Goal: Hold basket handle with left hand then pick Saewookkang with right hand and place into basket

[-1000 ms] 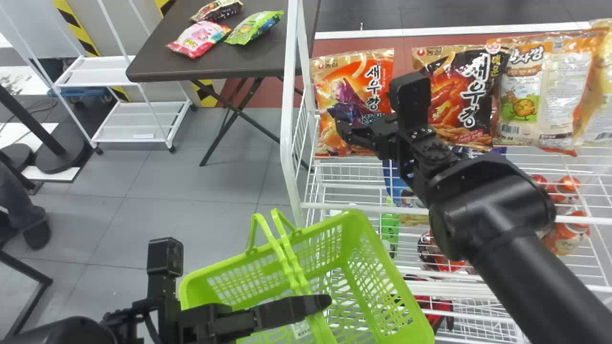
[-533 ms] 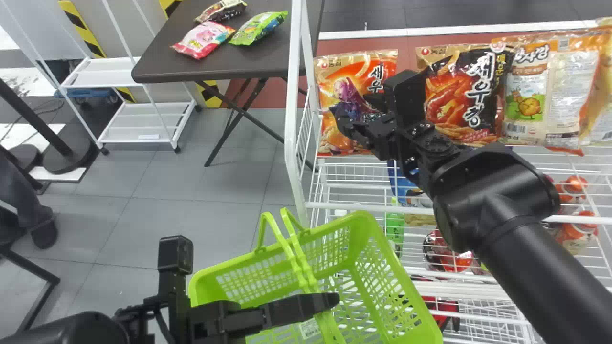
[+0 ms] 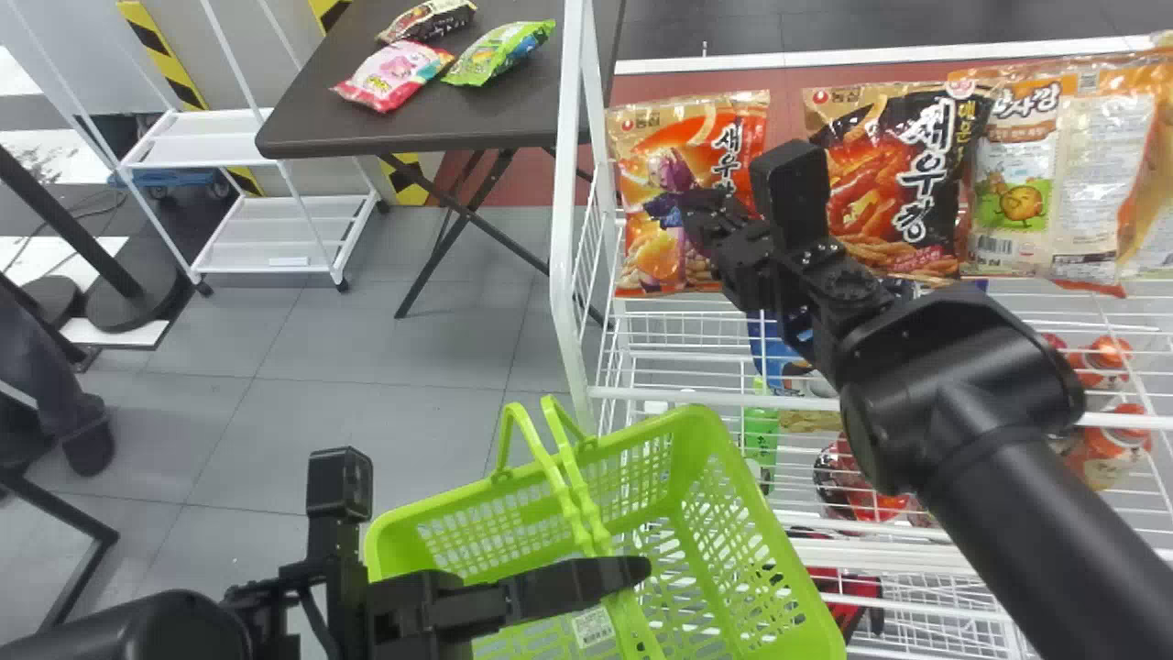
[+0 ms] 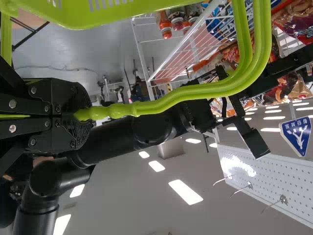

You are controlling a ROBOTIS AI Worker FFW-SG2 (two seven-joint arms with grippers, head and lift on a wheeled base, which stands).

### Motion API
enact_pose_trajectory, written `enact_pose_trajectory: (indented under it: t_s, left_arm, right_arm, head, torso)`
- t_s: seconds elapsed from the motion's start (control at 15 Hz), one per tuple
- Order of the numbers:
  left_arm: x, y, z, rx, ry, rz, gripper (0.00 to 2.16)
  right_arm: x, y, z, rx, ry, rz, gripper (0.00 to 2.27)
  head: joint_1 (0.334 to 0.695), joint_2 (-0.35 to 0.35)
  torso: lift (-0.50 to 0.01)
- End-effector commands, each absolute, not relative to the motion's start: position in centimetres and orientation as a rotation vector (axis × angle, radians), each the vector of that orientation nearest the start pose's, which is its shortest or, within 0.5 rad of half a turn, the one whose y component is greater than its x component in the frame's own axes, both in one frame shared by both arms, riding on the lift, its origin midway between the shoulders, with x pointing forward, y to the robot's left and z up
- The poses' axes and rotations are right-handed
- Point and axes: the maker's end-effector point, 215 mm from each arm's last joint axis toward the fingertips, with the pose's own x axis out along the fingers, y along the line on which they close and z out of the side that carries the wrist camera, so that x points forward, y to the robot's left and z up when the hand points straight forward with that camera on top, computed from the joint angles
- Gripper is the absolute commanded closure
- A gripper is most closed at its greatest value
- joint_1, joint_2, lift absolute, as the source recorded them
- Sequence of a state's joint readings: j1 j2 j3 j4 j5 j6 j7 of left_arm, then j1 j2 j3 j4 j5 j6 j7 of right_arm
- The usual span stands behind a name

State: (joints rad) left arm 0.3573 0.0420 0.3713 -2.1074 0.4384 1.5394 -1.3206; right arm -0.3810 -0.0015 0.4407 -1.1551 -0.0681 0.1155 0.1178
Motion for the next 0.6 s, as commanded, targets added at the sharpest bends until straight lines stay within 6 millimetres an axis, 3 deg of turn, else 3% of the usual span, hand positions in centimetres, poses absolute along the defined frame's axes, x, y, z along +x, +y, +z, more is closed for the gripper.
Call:
enact_pose_trajectory:
  t_s: [0.0,0.27,0.53]
  left_arm:
    - [26.2,11.8,-36.1,-1.173,0.846,-1.068,2.16]
    - [26.7,11.7,-36.1,-1.17,0.845,-1.07,2.16]
    - [27.3,11.7,-36.3,-1.178,0.844,-1.067,2.16]
  right_arm:
    - [62.7,1.8,-37.3,-0.112,0.177,0.507,2.25]
    - [59.6,0.8,-35.9,-0.129,0.191,0.477,2.25]
    - [57.7,-1.4,-33.9,-0.16,0.208,0.421,2.25]
  head:
    - [0.695,0.163]
    - [0.695,0.167]
    - [0.695,0.156]
  torso:
    - [-0.013]
    - [-0.013]
    - [-0.013]
